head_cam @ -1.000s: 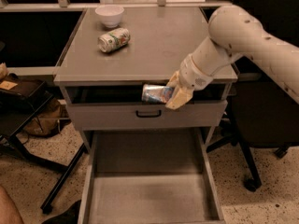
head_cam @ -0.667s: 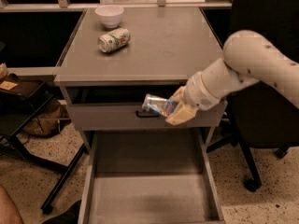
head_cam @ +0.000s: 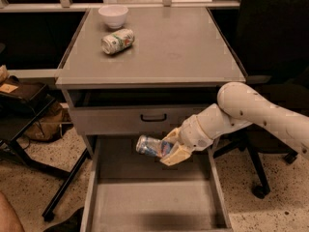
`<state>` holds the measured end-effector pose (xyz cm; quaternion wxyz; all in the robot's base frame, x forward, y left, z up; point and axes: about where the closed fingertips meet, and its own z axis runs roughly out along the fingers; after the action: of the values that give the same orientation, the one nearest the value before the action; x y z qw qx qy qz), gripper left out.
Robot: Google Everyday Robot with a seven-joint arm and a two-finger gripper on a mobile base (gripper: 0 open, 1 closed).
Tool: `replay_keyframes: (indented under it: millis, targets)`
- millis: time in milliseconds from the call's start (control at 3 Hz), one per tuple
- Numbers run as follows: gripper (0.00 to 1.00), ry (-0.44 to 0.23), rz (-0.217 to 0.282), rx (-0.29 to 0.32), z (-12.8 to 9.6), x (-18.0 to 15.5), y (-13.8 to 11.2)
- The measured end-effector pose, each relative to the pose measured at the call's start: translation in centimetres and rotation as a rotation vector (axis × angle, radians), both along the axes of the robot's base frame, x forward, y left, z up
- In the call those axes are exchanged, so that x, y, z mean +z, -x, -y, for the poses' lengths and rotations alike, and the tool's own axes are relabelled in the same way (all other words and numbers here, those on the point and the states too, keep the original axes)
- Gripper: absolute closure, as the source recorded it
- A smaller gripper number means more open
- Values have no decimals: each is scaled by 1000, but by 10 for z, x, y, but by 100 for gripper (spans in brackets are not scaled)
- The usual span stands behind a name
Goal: Place redbull can into middle drawer
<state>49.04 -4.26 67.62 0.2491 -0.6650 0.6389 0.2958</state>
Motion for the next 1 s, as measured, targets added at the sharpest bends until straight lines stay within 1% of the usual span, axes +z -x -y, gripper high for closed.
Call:
replay_keyframes:
  millis: [333,667,1000]
  targets:
    - [100,0,0,0,0,0,0]
    - [100,16,-2,-12,-1,-20,3]
    - [100,82,-62,-101,19,-87,11]
